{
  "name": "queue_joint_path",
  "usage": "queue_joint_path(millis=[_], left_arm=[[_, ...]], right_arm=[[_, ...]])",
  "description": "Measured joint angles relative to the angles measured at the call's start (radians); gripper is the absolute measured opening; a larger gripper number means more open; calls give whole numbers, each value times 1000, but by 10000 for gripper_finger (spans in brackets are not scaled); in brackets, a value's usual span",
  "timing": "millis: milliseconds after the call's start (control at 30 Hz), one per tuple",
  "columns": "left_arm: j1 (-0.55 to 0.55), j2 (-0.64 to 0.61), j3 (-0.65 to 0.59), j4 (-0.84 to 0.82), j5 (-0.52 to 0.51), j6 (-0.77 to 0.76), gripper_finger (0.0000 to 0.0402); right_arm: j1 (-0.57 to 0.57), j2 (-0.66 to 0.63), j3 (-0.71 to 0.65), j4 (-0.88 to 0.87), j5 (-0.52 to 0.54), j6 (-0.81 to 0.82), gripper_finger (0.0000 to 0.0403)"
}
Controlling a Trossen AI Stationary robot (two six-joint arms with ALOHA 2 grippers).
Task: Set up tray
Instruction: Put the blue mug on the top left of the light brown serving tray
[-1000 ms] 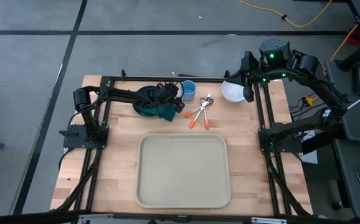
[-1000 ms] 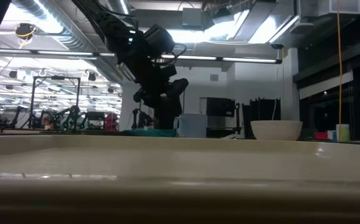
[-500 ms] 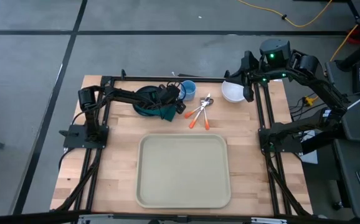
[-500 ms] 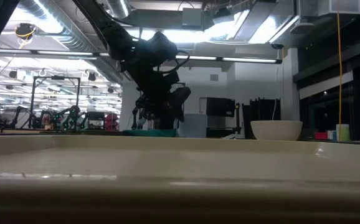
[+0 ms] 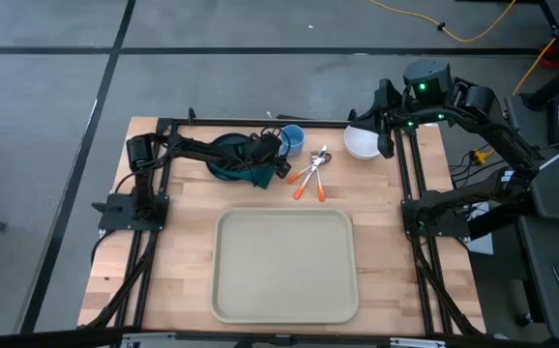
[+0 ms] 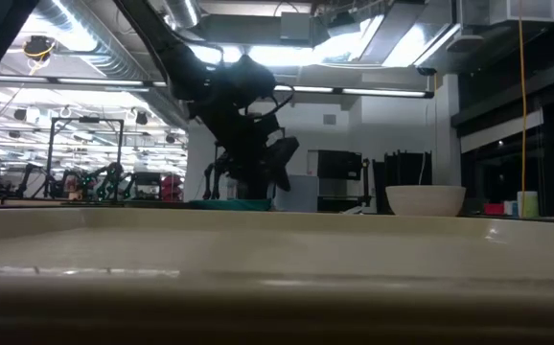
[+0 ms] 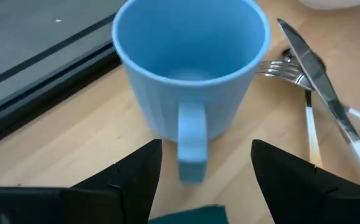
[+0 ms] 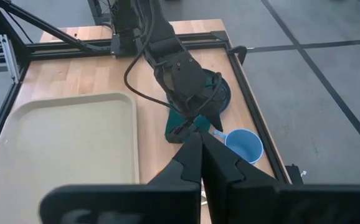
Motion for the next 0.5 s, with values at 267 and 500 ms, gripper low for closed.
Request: queue_joint_path(millis=[267, 500], left_arm=[[-2, 7, 1, 14, 36, 43, 150], [9, 6, 21, -1, 43, 88, 39]], right_arm=[[0, 0, 0, 3, 0, 2, 5], [0, 0, 0, 16, 0, 3, 5]])
